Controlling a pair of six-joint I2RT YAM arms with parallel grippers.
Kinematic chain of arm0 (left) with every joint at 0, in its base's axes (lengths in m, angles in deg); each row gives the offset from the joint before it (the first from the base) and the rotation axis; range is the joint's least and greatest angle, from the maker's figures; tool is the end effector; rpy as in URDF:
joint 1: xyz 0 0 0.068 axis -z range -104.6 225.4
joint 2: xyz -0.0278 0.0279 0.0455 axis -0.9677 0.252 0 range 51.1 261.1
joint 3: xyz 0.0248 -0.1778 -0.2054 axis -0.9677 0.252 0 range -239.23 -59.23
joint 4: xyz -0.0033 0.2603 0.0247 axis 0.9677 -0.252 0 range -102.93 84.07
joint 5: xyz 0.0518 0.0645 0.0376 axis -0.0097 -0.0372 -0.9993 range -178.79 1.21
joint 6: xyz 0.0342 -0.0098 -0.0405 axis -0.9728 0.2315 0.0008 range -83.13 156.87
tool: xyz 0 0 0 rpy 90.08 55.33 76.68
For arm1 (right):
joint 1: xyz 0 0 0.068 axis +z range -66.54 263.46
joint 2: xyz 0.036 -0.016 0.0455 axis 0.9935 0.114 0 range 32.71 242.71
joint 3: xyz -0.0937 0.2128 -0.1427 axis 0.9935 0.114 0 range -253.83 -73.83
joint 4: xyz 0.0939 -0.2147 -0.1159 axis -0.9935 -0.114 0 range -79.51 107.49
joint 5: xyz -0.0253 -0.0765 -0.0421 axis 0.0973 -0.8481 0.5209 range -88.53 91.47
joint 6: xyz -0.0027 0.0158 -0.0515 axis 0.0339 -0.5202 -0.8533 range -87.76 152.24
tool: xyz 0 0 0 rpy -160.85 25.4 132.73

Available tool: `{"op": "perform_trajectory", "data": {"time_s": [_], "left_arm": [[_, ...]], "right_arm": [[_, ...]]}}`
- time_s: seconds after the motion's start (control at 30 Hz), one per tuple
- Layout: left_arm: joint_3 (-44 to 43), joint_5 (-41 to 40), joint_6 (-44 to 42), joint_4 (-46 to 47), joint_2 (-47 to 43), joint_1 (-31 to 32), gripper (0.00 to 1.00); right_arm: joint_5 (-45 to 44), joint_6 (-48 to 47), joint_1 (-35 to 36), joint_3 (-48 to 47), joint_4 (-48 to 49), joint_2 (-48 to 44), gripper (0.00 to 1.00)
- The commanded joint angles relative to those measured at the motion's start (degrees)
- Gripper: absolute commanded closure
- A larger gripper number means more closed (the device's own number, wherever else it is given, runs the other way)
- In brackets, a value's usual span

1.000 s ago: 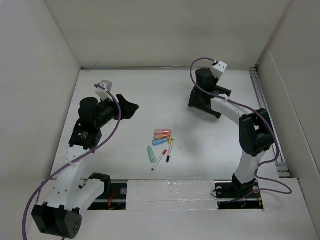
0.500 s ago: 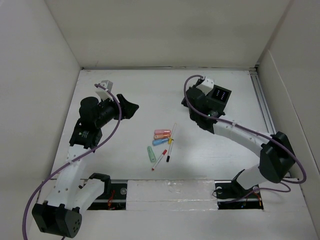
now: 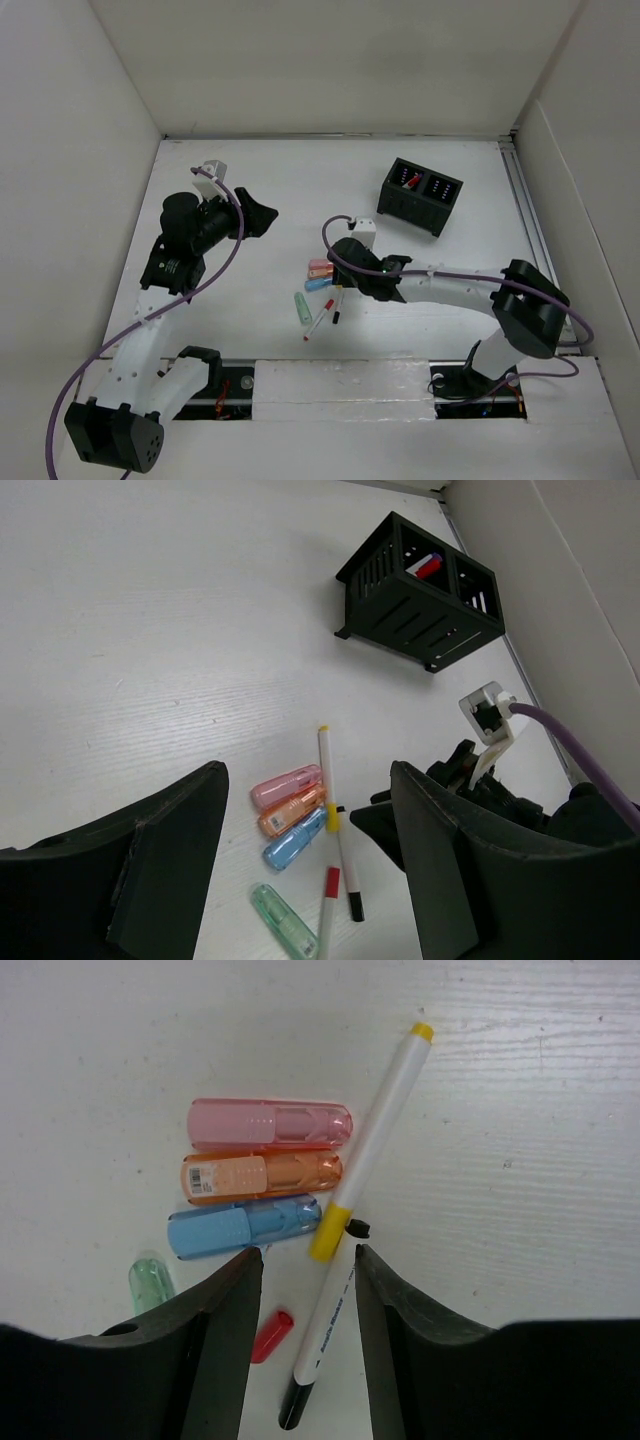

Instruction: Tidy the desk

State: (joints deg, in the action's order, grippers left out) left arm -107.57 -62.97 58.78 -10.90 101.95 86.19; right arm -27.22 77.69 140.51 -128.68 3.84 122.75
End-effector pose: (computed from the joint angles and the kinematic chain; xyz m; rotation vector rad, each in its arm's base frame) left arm 0.1993 -0.0538 0.3536 0.1776 1.7456 -0.8031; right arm 0.1906 0.2628 0.2061 -0.0129 2.3113 0.3056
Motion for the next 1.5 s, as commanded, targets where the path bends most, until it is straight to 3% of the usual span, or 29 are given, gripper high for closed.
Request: {"op": "perform_trajectory", "data": {"time_s": [0.0, 0.33, 0.77, 1.0, 1.2, 1.27, 1.4, 1.47], "left_arm": [[-1.5, 0.7, -0.4, 2.2, -0.2, -0.2, 0.38], [-1.7, 0.8, -0.4, 2.2, -0.1, -0.2, 0.38], [-1.6, 1.6, -0.3, 2.4, -0.2, -0.2, 0.38], [-1.3, 1.5, -0.3, 2.5, -0.7, -0.2, 0.38], [-1.3, 1.3, -0.4, 2.4, -1.0, -0.2, 0.38], [-1.4, 0.9, -0.4, 2.4, -0.8, -0.2, 0.38], [-1.3, 0.9, -0.5, 2.4, -1.2, -0.2, 0.38], [-1.3, 0.7, -0.5, 2.4, -1.0, -0.2, 0.38]], "right_arm": [[1.1, 3.1, 0.3, -0.3, -1.1, 1.1, 0.52], [1.4, 2.4, 1.5, -2.4, -4.4, 5.4, 0.62], [0.1, 4.5, 2.1, -0.6, -5.3, 8.7, 0.65], [-2.1, 6.3, 2.1, -0.3, -8.1, 9.8, 0.76], [-1.5, 6.1, 1.5, -0.3, -7.1, 10.2, 0.63], [-1.5, 6.0, 1.5, -0.5, -7.2, 10.6, 0.68], [-2.4, 6.5, 0.3, 2.3, -5.1, 8.2, 0.99], [-2.9, 6.8, -0.4, 2.6, -5.2, 7.4, 1.00]]}}
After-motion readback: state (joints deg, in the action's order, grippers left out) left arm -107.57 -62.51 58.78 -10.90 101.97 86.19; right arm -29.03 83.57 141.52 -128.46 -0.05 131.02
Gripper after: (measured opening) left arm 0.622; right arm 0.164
